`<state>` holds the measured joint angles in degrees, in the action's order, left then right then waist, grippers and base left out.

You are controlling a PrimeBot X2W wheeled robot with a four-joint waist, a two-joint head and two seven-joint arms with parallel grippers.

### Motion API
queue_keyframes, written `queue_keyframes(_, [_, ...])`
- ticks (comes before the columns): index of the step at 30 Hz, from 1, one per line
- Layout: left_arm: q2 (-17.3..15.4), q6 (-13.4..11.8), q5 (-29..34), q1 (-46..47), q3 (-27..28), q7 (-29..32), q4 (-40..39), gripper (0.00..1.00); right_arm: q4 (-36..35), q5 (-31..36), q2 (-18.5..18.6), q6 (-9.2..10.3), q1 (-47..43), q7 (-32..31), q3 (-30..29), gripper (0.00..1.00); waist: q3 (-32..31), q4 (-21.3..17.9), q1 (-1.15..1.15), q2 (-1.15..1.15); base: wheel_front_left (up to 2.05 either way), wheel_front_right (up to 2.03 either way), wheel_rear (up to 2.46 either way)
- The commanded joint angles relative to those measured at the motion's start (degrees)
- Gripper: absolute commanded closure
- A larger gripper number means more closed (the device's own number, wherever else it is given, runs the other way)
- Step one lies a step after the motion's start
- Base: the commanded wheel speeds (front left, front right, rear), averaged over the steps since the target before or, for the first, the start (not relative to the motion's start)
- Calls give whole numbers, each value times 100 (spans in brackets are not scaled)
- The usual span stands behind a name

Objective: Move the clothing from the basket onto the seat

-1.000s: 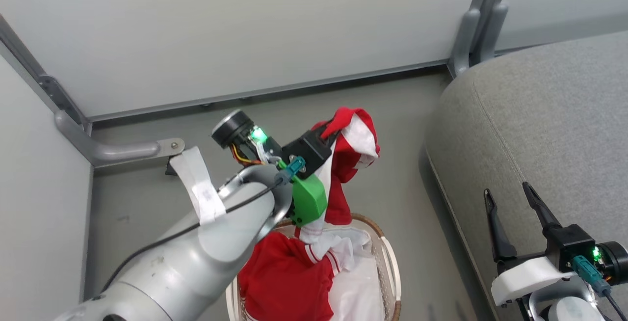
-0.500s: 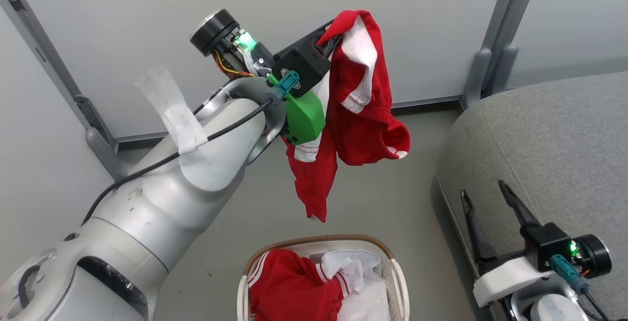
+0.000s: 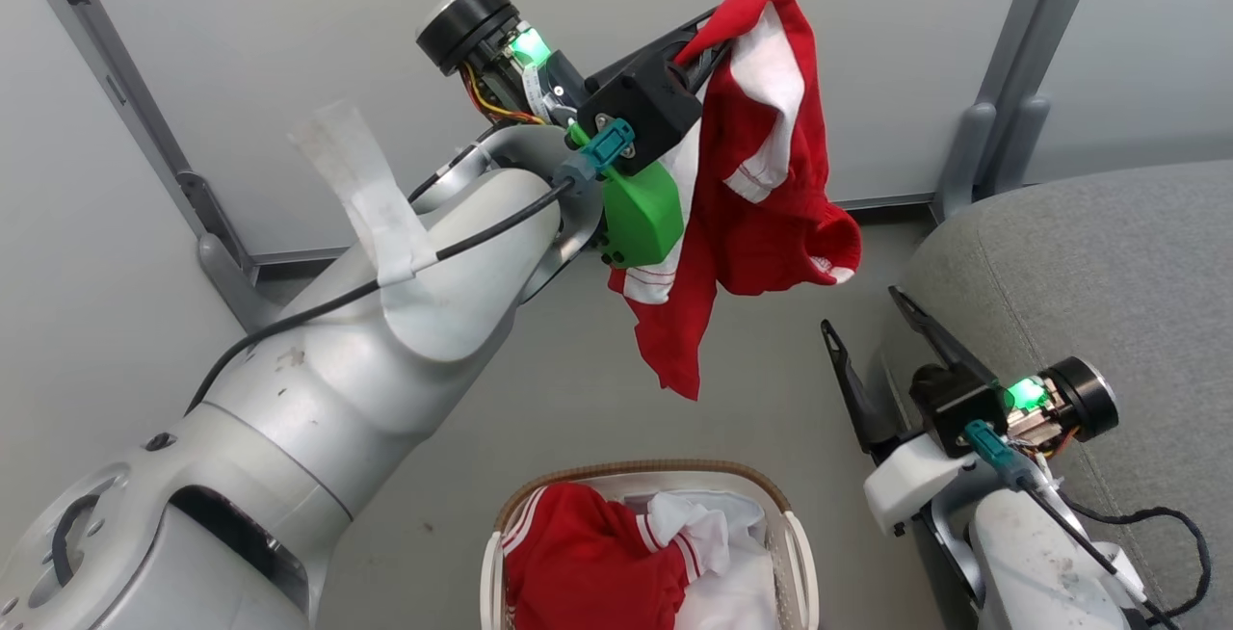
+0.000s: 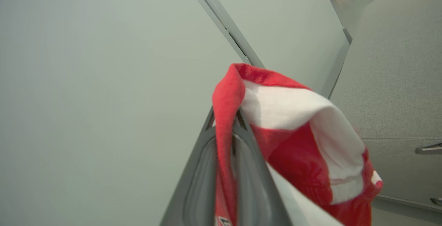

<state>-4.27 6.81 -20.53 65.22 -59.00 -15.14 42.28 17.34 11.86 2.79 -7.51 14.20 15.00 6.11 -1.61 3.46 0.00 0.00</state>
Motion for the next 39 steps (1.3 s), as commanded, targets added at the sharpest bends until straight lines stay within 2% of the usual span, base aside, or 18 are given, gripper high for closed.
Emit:
queue_keyframes(1, [32, 11, -13, 104, -6, -1, -45, 100, 185, 69, 20, 4, 111, 27, 39, 0, 9, 50, 0, 0, 0, 0, 0])
queue_keyframes(7, [81, 21, -42, 101, -114, 0, -216, 100, 888, 106, 68, 5, 677, 28, 368, 0, 6, 168, 0, 0, 0, 0, 0])
queue_keyframes(15, [117, 40, -116, 26, -256, 0, -471, 100, 1521, -313, 243, 5, 1275, 28, 1215, 0, 14, 268, 0, 0, 0, 0, 0])
queue_keyframes(16, [118, 42, -128, 12, -262, 0, -491, 100, 1557, -365, 255, 5, 1341, 28, 1263, 53, 16, 272, 0, 0, 0, 0, 0])
queue_keyframes(17, [119, 42, -153, -8, -267, 0, -513, 100, 1607, -417, 268, 5, 1405, 27, 1305, 81, 18, 275, 0, 0, 0, 0, 0])
queue_keyframes(18, [121, 43, -183, -31, -265, 0, -522, 100, 1648, -454, 271, 5, 1464, 28, 1343, 100, 20, 278, 0, 0, 0, 0, 0])
queue_keyframes(39, [-20, -29, -474, -334, -93, 0, 53, 100, 1516, -667, 360, 5, 1511, 28, 1288, 100, 103, 147, 0, 0, 0, 0, 0])
